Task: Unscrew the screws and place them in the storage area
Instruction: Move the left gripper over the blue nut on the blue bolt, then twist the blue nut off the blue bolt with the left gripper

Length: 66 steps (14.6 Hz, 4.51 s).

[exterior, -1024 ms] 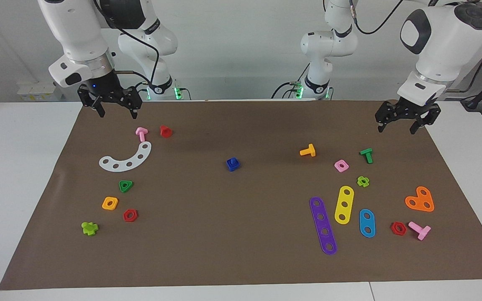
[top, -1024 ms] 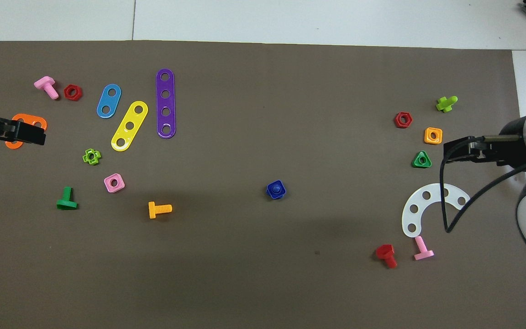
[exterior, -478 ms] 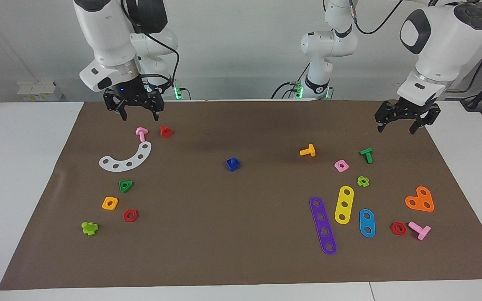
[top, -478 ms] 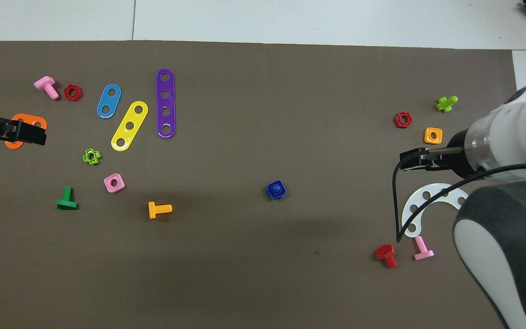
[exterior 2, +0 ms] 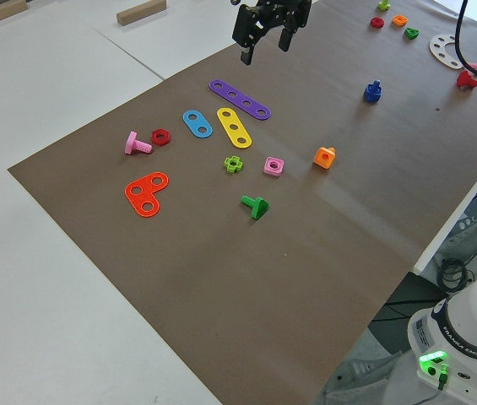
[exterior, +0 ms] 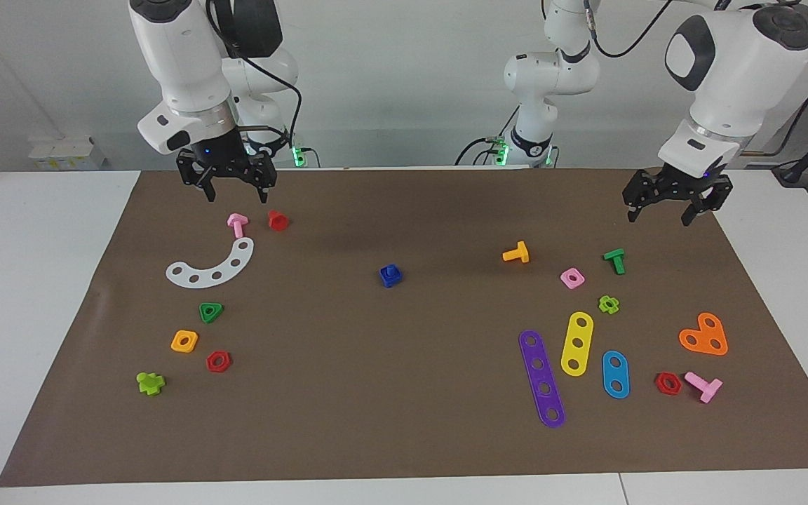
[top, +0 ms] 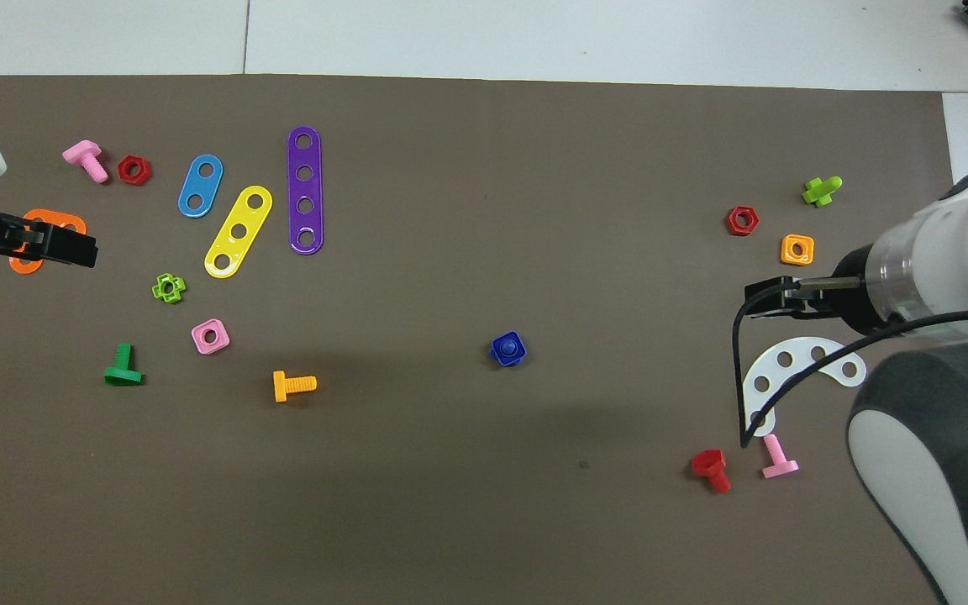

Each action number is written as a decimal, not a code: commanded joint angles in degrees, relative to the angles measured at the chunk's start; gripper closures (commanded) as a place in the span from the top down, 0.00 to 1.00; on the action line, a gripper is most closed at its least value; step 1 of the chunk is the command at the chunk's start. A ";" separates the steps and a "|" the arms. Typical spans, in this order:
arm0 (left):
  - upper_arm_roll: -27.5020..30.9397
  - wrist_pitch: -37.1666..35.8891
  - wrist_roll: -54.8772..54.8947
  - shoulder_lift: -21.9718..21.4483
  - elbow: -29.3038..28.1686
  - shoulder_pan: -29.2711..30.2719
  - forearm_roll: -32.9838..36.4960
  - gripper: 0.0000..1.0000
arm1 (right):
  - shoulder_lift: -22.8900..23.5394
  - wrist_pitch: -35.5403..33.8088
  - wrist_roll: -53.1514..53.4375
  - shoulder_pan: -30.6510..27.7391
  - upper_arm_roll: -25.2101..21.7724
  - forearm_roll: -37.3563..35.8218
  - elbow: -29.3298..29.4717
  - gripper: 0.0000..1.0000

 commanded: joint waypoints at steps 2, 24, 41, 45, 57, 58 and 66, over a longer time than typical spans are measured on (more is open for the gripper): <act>0.20 0.92 -1.31 -2.80 -4.01 -2.98 1.24 1.00 | -0.97 1.10 -2.49 -2.18 0.02 0.93 -0.57 0.99; 0.20 30.17 -50.25 7.46 -16.34 -33.65 -8.16 0.96 | 3.86 -4.35 -5.67 -6.31 -0.06 0.84 9.43 0.99; 0.20 38.80 -67.24 20.66 -11.58 -39.20 -16.42 0.83 | 3.25 -5.59 -9.45 -7.72 -0.06 1.98 7.69 1.00; 0.28 39.15 -67.24 21.98 -10.70 -39.55 -16.34 0.81 | 2.81 -5.32 -9.45 -7.72 -0.06 1.98 6.73 1.00; 0.37 40.12 -67.50 23.12 -10.61 -41.13 -16.25 0.65 | 1.76 -5.23 -11.20 -8.60 -0.06 1.98 4.79 1.00; 0.37 40.21 -67.50 23.21 -10.61 -41.13 -16.25 0.65 | 1.76 -5.23 -11.20 -8.60 -0.06 1.98 4.79 1.00; 0.28 40.21 -67.32 23.30 -10.97 -41.13 -16.07 0.48 | 1.76 -4.97 -11.20 -8.60 -0.06 1.98 4.70 1.00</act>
